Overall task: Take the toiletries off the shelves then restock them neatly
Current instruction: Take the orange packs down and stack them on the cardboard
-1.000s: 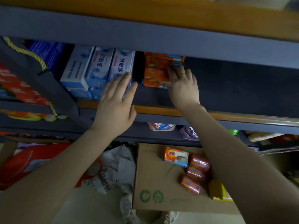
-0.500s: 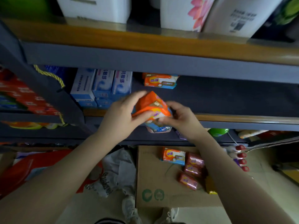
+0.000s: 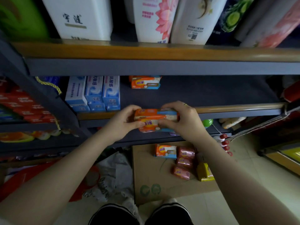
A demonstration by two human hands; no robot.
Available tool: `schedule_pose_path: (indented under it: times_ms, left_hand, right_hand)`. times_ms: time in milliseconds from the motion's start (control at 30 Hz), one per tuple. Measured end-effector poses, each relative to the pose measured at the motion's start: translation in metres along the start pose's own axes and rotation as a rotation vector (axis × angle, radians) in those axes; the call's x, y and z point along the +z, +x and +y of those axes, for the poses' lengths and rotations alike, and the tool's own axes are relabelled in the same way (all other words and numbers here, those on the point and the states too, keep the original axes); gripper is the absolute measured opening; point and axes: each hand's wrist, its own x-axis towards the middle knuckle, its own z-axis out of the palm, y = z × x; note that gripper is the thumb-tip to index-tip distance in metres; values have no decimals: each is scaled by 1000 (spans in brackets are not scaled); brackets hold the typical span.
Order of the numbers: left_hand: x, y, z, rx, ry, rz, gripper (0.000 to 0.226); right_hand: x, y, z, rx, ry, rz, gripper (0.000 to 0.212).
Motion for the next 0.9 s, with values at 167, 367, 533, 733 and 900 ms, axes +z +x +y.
schedule_pose_path:
  times_ms: [167, 367, 533, 733, 900]
  left_hand:
    - [27, -13, -5, -455, -812, -122, 29]
    - [51, -22, -9, -726, -889, -206, 37]
    - [68, -23, 4, -872, -966, -278, 27]
    - [101, -7, 5, -755, -474, 104, 29]
    - [137, 6, -4, -446, -26, 147, 18]
  right_hand:
    - [-28, -11, -7, 390, 645, -196, 22]
    - [-28, -11, 8, 564, 545, -240, 42]
    - [-25, -14, 31, 767, 452, -417, 64]
    - [-18, -31, 82, 910, 887, -309, 72]
    - [-6, -62, 123, 542, 409, -481, 62]
